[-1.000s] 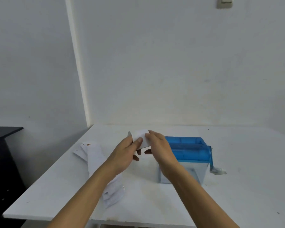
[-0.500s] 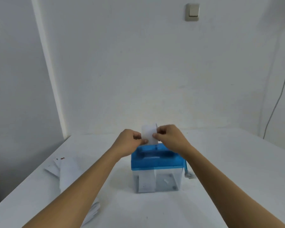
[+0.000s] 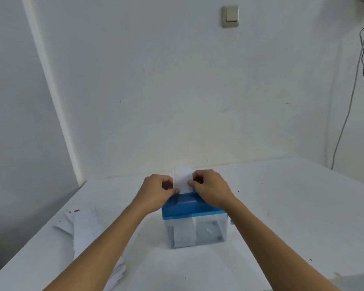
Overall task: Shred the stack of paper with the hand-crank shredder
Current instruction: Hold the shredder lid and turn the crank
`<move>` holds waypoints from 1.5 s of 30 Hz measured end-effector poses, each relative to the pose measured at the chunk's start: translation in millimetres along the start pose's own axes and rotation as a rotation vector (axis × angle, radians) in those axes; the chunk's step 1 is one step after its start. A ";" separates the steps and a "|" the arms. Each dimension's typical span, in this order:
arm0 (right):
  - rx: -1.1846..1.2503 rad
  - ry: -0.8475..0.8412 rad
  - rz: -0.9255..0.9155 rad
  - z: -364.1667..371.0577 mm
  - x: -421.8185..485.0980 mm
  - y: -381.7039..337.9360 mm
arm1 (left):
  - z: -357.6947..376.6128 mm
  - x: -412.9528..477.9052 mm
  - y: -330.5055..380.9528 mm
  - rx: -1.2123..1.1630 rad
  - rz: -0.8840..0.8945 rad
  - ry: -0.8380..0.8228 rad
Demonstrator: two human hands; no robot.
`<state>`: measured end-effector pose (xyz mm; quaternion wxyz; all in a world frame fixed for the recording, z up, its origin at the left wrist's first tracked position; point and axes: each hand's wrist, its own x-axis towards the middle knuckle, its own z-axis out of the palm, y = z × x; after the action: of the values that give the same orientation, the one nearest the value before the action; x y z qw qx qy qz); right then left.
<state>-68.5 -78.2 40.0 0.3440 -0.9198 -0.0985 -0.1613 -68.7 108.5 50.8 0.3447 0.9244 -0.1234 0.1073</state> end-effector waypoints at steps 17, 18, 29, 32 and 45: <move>-0.101 0.057 -0.017 5.8 -2.1 2.1 | 13.7 3.0 1.5 -0.152 -0.099 -0.047; -0.098 0.059 -0.016 5.6 -1.9 2.3 | 17.2 1.8 3.0 -0.213 -0.105 -0.048; 0.205 0.326 0.099 -42.9 -35.3 52.8 | 42.0 -4.3 0.7 -0.329 -0.114 0.036; 0.082 0.079 0.186 -31.2 -73.6 93.0 | 43.1 -2.1 -2.1 -0.378 -0.123 0.035; 0.173 0.097 -0.132 -18.0 -122.1 89.5 | 49.6 -0.5 -3.0 -0.327 -0.131 0.081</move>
<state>-159.9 -165.3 -45.4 0.4152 -0.8693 -0.1556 -0.2186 -62.7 77.8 12.1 0.5013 0.8570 -0.0647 0.1002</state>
